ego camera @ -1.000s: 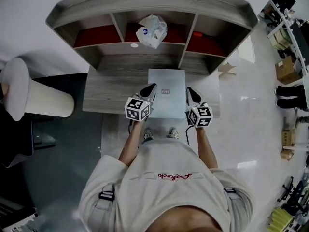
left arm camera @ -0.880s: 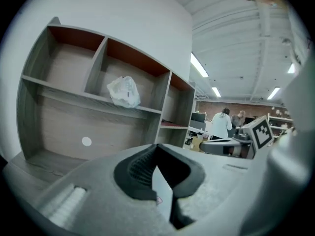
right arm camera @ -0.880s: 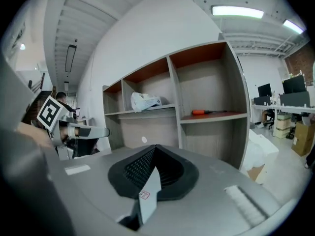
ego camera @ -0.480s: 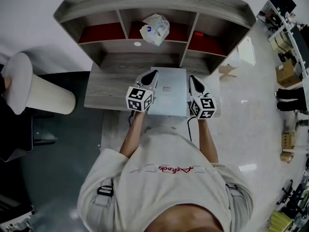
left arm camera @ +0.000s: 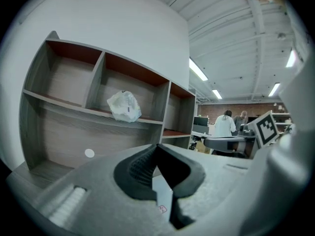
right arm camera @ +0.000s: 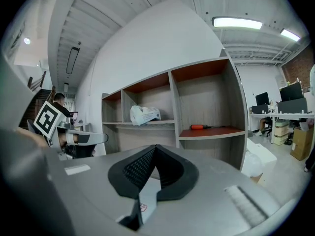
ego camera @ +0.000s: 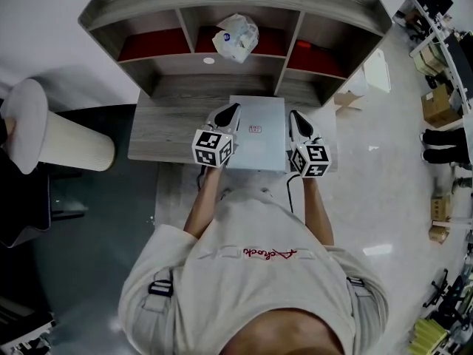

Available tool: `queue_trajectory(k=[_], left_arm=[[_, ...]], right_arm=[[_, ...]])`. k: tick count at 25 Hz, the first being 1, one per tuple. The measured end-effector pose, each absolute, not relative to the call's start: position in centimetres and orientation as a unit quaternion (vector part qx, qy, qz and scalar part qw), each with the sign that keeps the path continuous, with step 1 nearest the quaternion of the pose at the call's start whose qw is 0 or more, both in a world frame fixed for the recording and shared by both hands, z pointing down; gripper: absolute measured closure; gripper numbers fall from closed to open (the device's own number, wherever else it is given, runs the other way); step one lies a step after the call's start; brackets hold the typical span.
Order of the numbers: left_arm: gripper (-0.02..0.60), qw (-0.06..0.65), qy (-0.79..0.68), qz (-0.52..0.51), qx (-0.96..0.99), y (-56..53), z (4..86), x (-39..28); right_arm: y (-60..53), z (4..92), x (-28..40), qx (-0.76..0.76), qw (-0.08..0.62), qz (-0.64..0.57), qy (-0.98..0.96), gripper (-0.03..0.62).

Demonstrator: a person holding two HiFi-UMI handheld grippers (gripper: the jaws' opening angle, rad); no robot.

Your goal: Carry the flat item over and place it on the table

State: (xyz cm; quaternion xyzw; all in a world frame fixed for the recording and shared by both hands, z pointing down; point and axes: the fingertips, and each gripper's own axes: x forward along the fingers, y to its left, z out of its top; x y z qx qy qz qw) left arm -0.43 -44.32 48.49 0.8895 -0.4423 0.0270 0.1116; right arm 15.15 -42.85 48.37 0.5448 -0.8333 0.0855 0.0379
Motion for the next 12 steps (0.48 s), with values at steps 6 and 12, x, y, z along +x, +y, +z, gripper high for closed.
queue_trajectory(k=[6, 12], left_arm=[[0.581, 0.115, -0.446, 0.026, 0.887, -44.29, 48.92, -0.79], [0.581, 0.12, -0.444, 0.028, 0.888, -44.07, 49.27, -0.33]], right_arm=[[-42.85, 48.45, 14.75, 0.544, 0.042, 0.079, -0.835, 0.589], [-43.04, 48.17, 14.62, 0.542, 0.041, 0.078, -0.836, 0.589]])
